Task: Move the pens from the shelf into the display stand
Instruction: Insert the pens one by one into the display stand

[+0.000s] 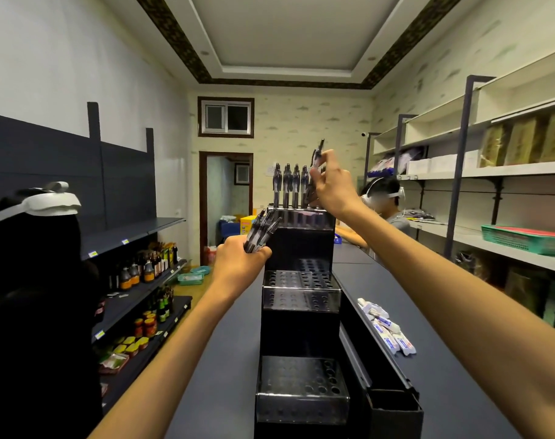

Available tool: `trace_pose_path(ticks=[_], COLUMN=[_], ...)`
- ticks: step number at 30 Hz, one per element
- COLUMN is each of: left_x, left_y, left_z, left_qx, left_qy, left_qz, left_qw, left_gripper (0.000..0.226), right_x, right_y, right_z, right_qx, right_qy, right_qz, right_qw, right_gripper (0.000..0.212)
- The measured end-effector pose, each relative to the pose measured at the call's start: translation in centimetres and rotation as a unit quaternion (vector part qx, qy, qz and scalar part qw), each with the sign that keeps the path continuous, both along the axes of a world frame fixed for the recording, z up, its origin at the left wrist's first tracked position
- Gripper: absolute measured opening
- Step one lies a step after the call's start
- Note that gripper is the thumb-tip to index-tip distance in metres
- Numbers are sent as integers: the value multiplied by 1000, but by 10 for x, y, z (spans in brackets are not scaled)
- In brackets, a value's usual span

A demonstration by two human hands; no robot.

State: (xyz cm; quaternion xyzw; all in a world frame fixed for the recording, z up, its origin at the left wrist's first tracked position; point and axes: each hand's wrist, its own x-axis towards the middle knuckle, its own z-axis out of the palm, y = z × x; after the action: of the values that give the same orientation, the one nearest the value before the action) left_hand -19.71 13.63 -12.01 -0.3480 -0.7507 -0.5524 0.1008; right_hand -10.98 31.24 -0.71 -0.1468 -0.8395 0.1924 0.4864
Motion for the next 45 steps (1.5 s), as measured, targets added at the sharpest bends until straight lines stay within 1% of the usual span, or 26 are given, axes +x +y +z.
trace_pose_path(ticks=[5, 7, 10, 13, 17, 20, 22, 23, 25, 27, 29, 31, 33, 36, 40, 42, 45], left_x=[-4, -7, -9, -8, -6, -6, -6, -6, -6, -4, -2, 1, 4, 5, 5, 5, 3], left_y=[-3, -4, -4, -1, 4, 9, 12, 14, 19, 22, 25, 29, 31, 34, 35, 36, 37], left_z=[-3, -5, -8, -7, -8, -8, -7, -6, -5, -4, -3, -2, -2, -2, 1, 3, 4], left_qx=[-11, -15, -12, -20, -24, -14, -6, -1, 9, 17, 18, 17, 22, 26, 41, 43, 39], left_qy=[7, 6, -3, -8, -12, -15, -21, -24, -23, -13, -3, 2, 14, 26, 23, 10, 2], left_qz=[-4, -4, -5, -6, -25, -31, -30, -30, -34, -38, -51, -81, -97, -103, -129, -142, -167], left_qw=[1000, 1000, 1000, 1000, 999, 999, 999, 999, 999, 999, 999, 997, 995, 994, 991, 989, 985], left_gripper=[26, 30, 36, 36, 32, 29, 29, 29, 33, 35, 29, 15, 11, 13, 25, 33, 34], right_x=[-10, -11, -12, -11, -6, 4, 13, 17, 24, 28, 30, 32, 33, 36, 38, 37, 34], right_y=[5, 10, 12, 10, 10, 7, 2, -2, -12, -21, -29, -32, -32, -30, -30, -32, -34], right_z=[-1, -4, -7, -9, -14, -23, -31, -35, -44, -54, -62, -67, -70, -72, -77, -78, -79], right_qx=[-7, 4, 2, -4, -3, 56, 69, 50, -9, -80, -141, -164, -172, -194, -205, -204, -220], right_qy=[-39, -68, -95, -85, -80, -25, 9, 8, -31, -85, -117, -122, -116, -104, -76, -65, -64], right_qz=[-38, -61, -64, -61, -69, -100, -65, -28, 49, 118, 184, 224, 241, 252, 247, 236, 225], right_qw=[998, 996, 993, 995, 994, 993, 995, 998, 998, 986, 966, 953, 948, 942, 944, 948, 947], right_gripper=[18, 22, 27, 29, 23, 16, 13, 12, 11, 9, 10, 8, 10, 9, 16, 14, 16])
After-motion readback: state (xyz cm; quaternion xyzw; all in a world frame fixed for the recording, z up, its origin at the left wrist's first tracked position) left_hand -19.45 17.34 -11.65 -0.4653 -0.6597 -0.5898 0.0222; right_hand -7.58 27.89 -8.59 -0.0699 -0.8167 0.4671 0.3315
